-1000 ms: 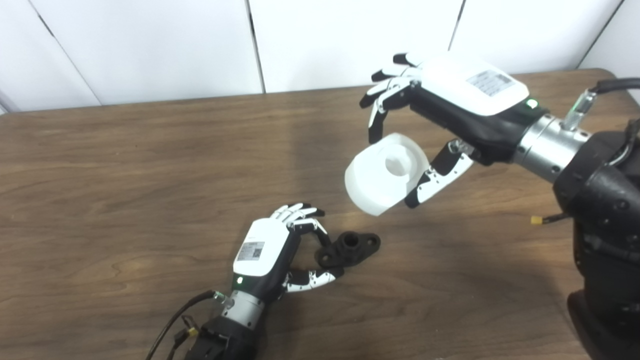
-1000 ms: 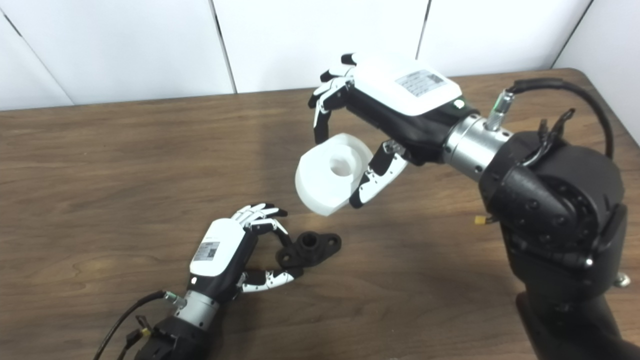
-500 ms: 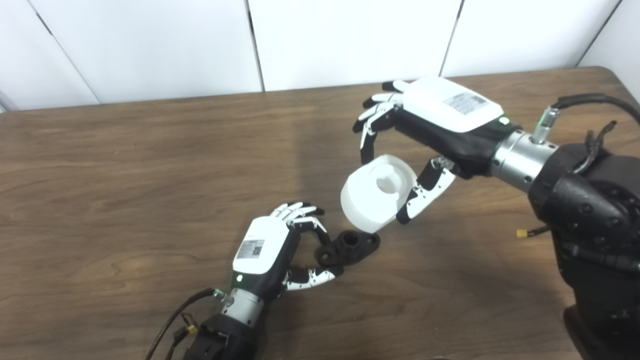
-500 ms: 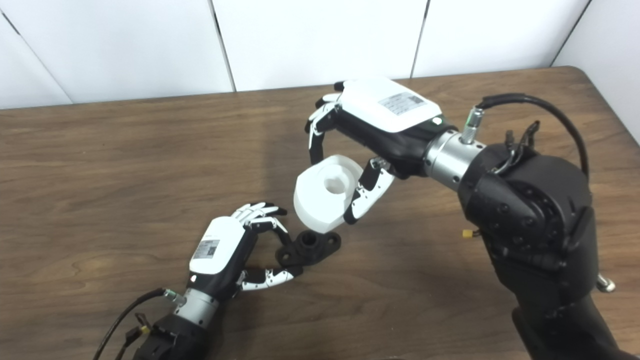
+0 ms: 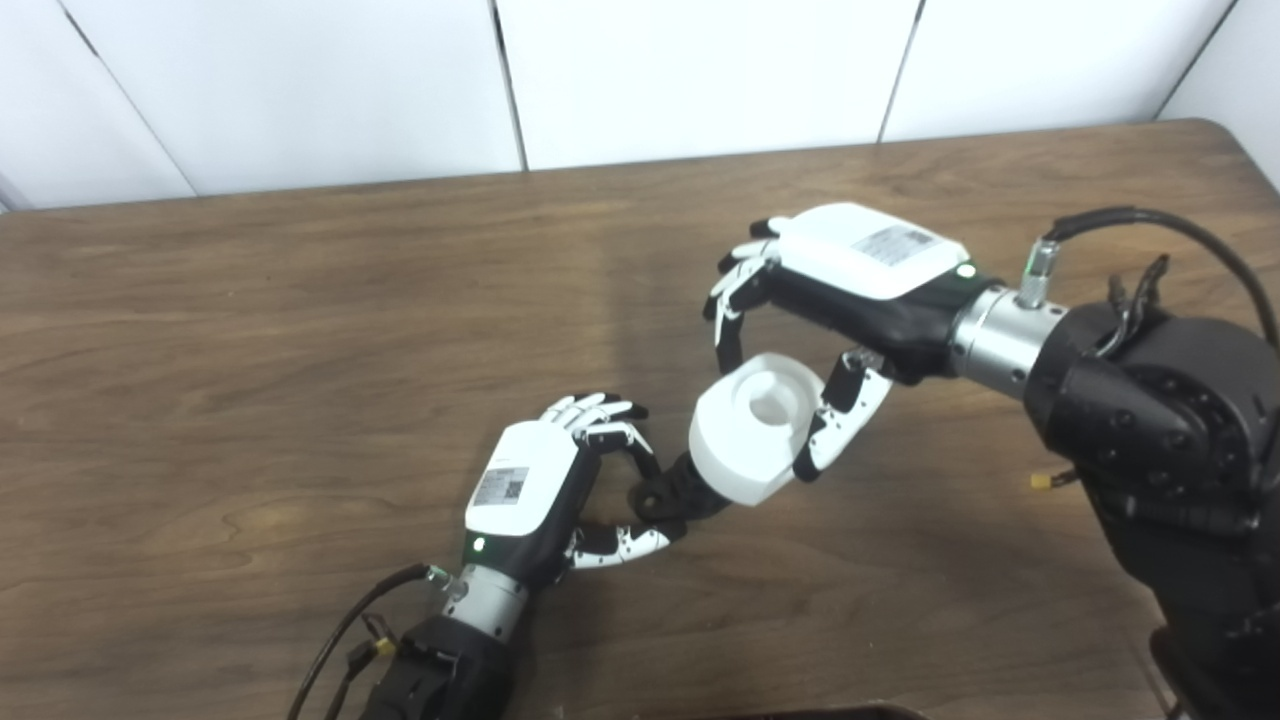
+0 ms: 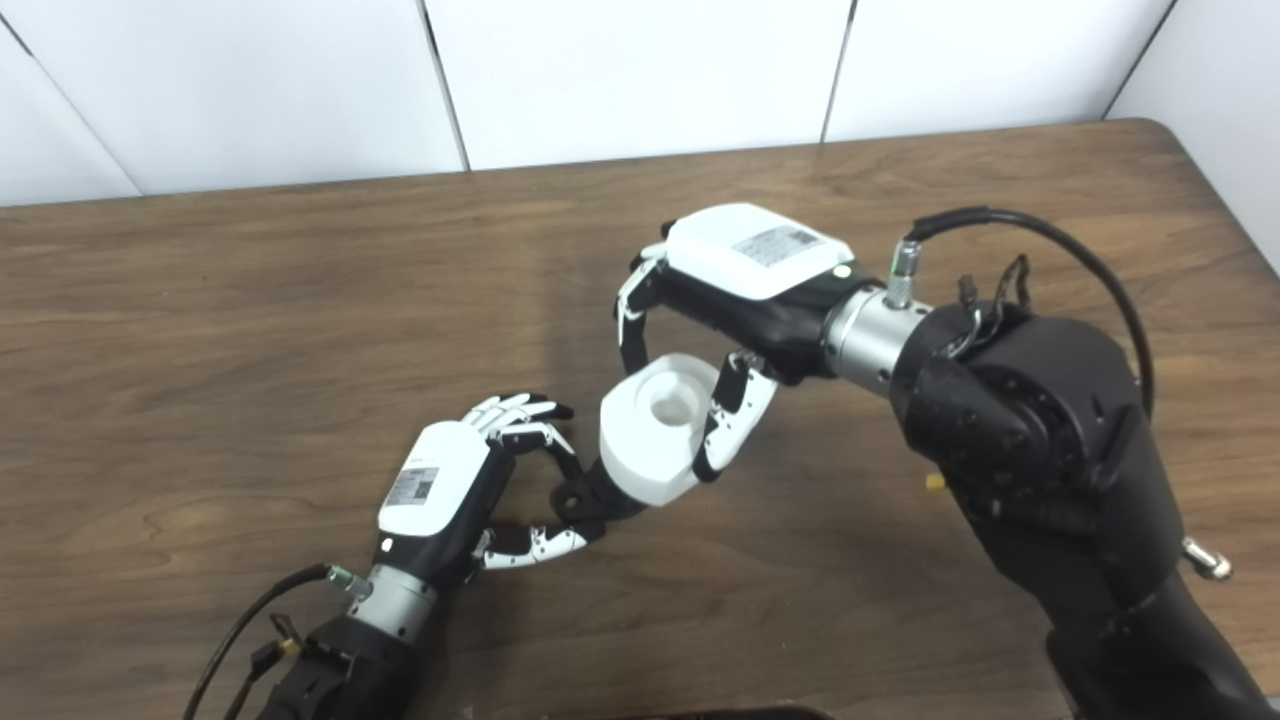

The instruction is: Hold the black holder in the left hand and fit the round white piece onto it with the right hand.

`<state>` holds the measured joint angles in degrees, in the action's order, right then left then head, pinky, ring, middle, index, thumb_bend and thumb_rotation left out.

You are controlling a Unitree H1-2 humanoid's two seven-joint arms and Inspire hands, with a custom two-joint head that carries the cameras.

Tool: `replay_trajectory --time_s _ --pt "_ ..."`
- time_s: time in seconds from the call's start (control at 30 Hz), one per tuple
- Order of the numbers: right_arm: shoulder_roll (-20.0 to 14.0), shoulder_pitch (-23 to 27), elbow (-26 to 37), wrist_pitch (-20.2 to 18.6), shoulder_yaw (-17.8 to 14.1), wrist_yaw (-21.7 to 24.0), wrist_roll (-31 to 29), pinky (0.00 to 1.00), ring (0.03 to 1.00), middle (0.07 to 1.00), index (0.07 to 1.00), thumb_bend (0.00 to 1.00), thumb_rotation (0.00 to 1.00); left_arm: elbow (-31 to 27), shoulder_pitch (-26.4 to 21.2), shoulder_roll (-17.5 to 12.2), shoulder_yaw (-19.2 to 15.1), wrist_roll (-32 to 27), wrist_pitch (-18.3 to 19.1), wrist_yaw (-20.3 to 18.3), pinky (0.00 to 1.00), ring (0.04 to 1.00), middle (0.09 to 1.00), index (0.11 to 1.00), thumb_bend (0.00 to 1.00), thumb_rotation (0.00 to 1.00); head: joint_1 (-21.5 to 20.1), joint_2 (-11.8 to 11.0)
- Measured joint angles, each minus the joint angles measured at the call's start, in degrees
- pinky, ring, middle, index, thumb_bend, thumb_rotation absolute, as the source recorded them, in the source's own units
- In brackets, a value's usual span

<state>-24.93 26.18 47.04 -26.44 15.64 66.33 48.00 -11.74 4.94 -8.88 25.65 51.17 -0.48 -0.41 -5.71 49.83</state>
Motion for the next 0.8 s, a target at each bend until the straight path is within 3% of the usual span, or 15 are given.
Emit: replay_trajectory --time_s 0.8 --pt "2.18 0.06 -1.90 0.38 2.27 -0.65 2.08 1.00 0.917 0.802 0.483 0.52 0.14 0.17 -0.08 0.16 0.14 0.03 -0.19 0.32 0.87 0.871 0.804 0.486 0.52 0.05 0.35 -0.53"
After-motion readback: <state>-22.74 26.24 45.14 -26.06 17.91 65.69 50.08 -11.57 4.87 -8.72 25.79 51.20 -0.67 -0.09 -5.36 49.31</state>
